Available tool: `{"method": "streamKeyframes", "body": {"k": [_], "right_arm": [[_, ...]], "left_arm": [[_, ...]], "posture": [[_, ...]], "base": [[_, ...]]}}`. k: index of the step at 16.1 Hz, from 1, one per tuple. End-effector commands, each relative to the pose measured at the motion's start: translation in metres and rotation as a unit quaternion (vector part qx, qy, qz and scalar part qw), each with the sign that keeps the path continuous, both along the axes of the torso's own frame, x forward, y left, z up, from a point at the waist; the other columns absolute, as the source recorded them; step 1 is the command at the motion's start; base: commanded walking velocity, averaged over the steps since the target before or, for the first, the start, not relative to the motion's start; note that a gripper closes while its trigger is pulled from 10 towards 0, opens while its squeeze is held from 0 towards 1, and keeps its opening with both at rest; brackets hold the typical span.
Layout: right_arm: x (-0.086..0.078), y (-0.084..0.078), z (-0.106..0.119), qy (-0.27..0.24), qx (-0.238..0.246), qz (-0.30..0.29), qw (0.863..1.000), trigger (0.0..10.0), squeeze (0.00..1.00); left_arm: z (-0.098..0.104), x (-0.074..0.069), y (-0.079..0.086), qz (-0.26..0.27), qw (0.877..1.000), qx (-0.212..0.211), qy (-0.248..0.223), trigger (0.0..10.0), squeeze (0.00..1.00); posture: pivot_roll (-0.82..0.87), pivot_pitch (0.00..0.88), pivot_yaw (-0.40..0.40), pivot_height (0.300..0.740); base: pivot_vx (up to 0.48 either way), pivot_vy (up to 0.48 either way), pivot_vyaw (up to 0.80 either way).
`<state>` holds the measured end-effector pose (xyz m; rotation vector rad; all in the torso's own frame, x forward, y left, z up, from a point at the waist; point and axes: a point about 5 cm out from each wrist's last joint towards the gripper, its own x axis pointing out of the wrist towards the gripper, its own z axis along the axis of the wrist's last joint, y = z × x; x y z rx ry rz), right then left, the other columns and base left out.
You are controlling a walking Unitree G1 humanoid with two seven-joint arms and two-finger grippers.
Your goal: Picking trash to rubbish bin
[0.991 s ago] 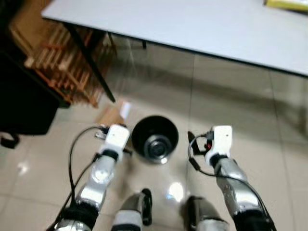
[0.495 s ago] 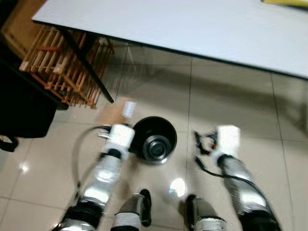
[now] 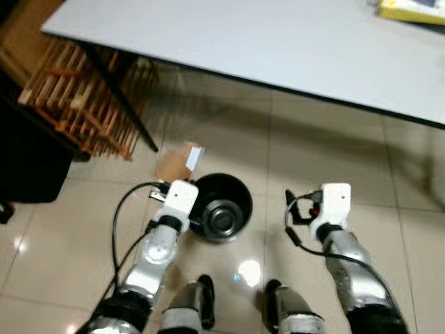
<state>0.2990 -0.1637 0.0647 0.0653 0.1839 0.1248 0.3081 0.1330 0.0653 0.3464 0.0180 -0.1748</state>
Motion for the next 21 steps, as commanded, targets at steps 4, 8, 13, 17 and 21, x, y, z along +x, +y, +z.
{"method": "streamKeyframes", "body": {"k": [4,8,13,17,21], "right_arm": [[-0.0054,0.0013,-0.0087,0.018,-0.003,0.005,1.0,10.0,0.0],[-0.006,0.0023,-0.0097,0.019,-0.003,0.007,1.0,10.0,0.0],[-0.0059,0.0028,-0.0101,0.018,-0.004,0.007,1.0,10.0,0.0],[-0.0055,0.0023,-0.0101,0.019,-0.004,0.006,1.0,10.0,0.0],[-0.0064,0.0021,-0.0108,0.02,-0.003,0.004,1.0,10.0,0.0]], "left_arm": [[-0.0072,-0.0045,0.0021,0.002,1.0,0.004,0.015,10.0,0.0],[-0.0074,-0.0046,0.0027,0.0,1.0,0.005,0.015,10.0,0.0],[-0.0065,-0.0033,0.0013,-0.005,1.0,0.007,0.014,10.0,0.0],[-0.0066,-0.003,0.0002,-0.006,1.0,0.007,0.014,10.0,0.0],[-0.0086,-0.0058,-0.0039,-0.018,1.0,-0.006,0.018,10.0,0.0]], "posture": [[0.08,0.334,0.111,0.74],[0.08,0.33,0.116,0.74],[0.07,0.318,0.119,0.74],[0.07,0.319,0.12,0.74],[0.08,0.331,0.119,0.74]], "base": [[0.265,0.0,0.0],[0.266,0.0,0.0],[0.266,0.0,0.0],[0.263,0.0,0.0],[0.0,0.0,0.0]]}}
